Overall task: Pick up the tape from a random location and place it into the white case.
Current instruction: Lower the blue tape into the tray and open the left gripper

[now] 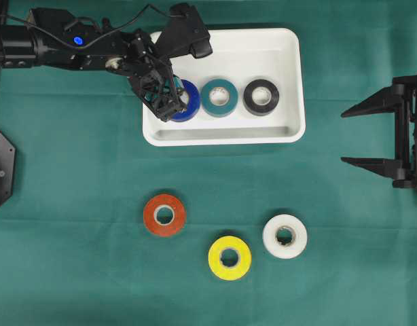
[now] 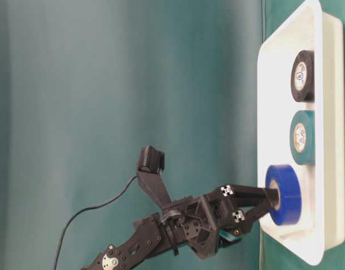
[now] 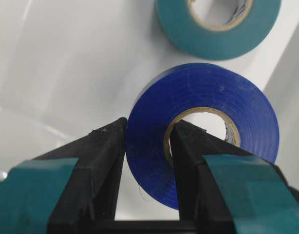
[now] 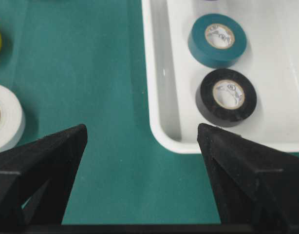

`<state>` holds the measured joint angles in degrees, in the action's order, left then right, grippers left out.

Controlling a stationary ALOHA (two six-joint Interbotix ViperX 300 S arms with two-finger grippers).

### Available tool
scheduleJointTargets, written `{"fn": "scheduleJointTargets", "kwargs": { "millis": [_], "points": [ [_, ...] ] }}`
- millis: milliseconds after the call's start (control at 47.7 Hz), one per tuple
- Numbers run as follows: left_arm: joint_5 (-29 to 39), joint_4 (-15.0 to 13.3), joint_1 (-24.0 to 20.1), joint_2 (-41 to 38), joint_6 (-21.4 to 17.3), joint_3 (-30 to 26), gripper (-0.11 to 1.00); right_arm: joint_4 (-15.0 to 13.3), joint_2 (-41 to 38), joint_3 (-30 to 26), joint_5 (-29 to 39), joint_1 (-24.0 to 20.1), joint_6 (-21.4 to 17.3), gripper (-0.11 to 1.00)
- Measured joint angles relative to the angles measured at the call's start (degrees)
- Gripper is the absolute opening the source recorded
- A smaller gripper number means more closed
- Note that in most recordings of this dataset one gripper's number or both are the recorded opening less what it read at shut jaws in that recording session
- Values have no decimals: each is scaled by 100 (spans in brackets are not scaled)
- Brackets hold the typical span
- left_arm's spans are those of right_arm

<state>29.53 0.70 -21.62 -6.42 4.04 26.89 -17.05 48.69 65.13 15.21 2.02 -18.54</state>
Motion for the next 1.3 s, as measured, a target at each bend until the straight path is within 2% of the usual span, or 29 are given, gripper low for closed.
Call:
{"fn": "scheduleJointTargets", "kwargs": {
  "millis": [356, 419, 566, 650, 1090, 1300],
  "points": [
    [-167, 0, 0, 0, -105, 9, 26, 0, 0, 9, 0, 0, 0, 89],
    [-167, 0, 0, 0, -123, 0, 41, 0, 9, 0, 0, 0, 0, 89],
    [-167, 0, 18, 0, -123, 0, 86, 0, 9, 0, 26, 0, 0, 89],
    [-167, 0, 18, 9, -123, 0, 98, 0, 9, 0, 44, 0, 0, 89],
    [-176, 0, 9, 26, -123, -9, 100, 0, 0, 0, 53, 0, 0, 89],
    [-70, 0, 62, 387, -114, -79, 100, 0, 9, -9, 114, 9, 0, 89]
  ]
}}
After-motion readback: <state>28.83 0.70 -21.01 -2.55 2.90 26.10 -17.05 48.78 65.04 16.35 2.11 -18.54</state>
